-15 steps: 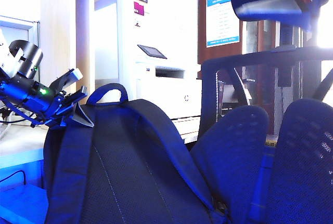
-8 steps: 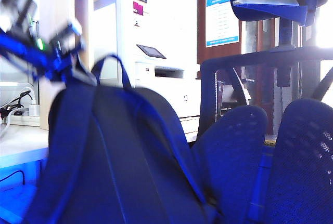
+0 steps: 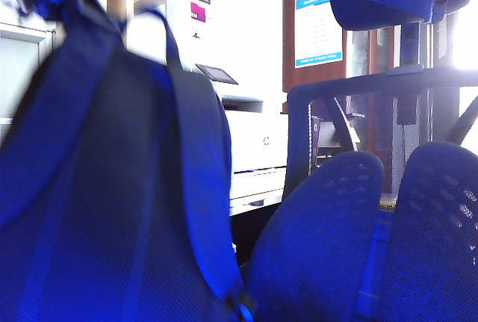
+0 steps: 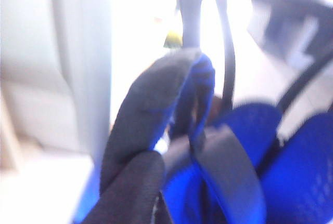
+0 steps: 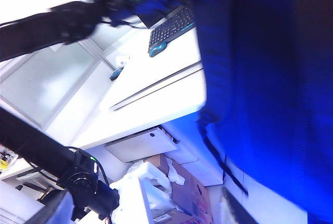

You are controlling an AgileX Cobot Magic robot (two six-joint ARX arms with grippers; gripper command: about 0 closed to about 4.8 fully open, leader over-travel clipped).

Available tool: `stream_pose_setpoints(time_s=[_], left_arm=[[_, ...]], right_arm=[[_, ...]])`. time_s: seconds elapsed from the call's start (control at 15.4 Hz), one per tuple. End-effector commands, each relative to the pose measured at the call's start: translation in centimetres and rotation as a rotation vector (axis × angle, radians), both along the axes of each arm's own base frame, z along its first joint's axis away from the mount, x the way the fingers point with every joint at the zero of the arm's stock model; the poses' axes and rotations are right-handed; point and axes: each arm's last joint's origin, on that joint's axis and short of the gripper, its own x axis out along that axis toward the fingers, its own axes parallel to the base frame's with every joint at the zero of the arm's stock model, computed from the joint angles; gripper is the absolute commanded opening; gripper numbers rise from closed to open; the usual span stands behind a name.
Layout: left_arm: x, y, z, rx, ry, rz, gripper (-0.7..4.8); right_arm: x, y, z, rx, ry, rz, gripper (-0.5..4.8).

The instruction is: Grab the backpack from the chair and place it on the desk.

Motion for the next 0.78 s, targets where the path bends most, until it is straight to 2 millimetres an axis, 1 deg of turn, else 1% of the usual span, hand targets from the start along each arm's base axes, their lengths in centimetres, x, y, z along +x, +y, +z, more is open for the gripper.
stream_pose_setpoints(time_s=[0.07, 0.13, 0.26, 0.39, 0.46, 0.52, 0.78], left_arm=[[-3.3, 0.5, 6.8, -0.008, -0.384, 0.069, -0.05], [-4.3, 0.6, 7.9, -0.011, -0.419, 0.082, -0.05], [-5.5, 0.8, 10.3, -0.016, -0.478, 0.088, -0.05], [-6.5, 0.9, 13.7, -0.014, -0.514, 0.093, -0.05], [-7.6, 1.0, 16.2, 0.031, -0.569, 0.127, -0.05], [-8.3, 1.1, 17.6, 0.05, -0.585, 0.141, -0.05], [-11.0, 3.1, 21.9, 0.07, -0.659, 0.224, -0.05]], right_arm=[[-0.2, 0.0, 0.7, 0.01, -0.039, 0.003, 3.64], [-0.2, -0.1, 0.8, 0.011, -0.047, -0.005, 3.63], [-0.3, -0.1, 1.0, 0.012, -0.062, -0.023, 3.64], [-0.4, -0.1, 1.2, 0.013, -0.071, -0.032, 3.64], [-0.5, -0.2, 1.5, 0.018, -0.092, -0.038, 3.64], [-0.5, -0.2, 1.6, 0.02, -0.1, -0.04, 3.63], [-0.3, -0.2, 3.4, 0.028, -0.152, -0.092, 3.63]])
